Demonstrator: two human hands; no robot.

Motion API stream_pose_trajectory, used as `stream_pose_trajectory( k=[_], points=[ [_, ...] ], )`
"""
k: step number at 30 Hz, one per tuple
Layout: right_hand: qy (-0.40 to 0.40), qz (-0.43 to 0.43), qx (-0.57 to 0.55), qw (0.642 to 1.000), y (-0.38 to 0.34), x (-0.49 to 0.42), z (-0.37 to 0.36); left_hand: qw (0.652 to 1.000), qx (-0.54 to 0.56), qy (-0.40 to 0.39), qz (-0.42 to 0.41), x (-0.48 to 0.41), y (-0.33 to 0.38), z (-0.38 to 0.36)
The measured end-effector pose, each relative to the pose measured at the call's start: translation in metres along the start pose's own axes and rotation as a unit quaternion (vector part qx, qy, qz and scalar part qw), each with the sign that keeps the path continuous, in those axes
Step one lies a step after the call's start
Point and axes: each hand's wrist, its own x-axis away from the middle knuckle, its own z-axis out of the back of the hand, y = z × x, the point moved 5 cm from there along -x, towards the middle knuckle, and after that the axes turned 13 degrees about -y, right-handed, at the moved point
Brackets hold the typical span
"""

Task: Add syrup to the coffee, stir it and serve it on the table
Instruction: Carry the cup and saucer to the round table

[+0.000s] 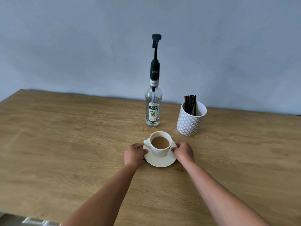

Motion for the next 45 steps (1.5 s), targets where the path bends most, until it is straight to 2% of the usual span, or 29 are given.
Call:
stream_pose_trajectory(
  k=[7,18,33,45],
  points=[
    [-0.002,0.020,-0.070,0.997,0.000,-0.001,-0.005,0.999,0.033,0.009,-0.004,0.004,-0.008,0.005],
    [-0.083,0.060,-0.180,0.978,-0.022,-0.003,-0.047,0.989,0.127,0.069,0.003,0.033,-0.029,0.047],
    [-0.259,0.199,-0.154,0.932,-0.116,0.047,-0.151,0.947,0.239,0.214,-0.012,0.124,-0.077,0.152],
    [-0.370,0.264,-0.065,0.889,-0.176,0.164,-0.267,0.891,0.276,0.360,-0.013,0.260,-0.155,0.247]
  ],
)
